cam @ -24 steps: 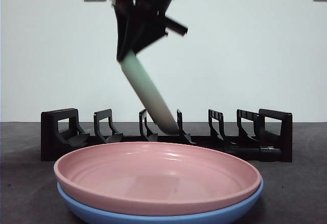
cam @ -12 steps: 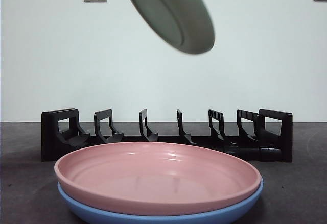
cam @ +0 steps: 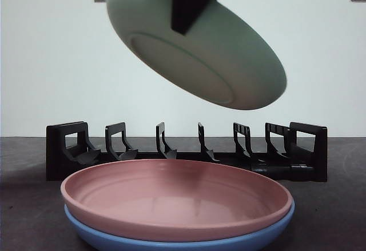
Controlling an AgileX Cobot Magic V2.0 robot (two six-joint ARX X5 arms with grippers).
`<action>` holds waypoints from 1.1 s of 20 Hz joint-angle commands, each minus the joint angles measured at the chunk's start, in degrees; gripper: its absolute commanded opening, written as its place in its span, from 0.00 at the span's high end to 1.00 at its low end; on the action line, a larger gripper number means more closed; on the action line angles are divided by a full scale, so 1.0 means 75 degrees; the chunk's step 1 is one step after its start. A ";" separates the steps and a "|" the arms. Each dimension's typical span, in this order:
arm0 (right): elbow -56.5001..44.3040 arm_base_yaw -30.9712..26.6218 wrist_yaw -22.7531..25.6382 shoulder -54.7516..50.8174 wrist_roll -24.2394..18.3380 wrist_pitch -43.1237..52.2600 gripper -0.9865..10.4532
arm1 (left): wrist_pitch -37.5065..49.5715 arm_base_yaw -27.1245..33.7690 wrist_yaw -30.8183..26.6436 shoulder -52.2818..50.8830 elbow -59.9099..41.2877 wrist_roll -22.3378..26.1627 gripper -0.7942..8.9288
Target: Place the plate
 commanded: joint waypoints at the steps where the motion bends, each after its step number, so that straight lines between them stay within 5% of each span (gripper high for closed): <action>1: -0.0157 0.0152 0.0175 0.0073 -0.0160 0.0370 0.90 | 0.0050 -0.0020 -0.0061 0.0044 0.0157 0.0038 0.60; 13: -0.1035 0.0143 0.0079 0.0154 -0.0224 0.0836 0.90 | 0.0047 -0.0020 -0.0061 0.0044 0.0157 -0.0009 0.60; 22: -0.1035 0.0265 -0.1052 0.1233 -0.0239 0.0825 0.90 | 0.0023 -0.0020 -0.0058 0.0041 0.0157 -0.0006 0.60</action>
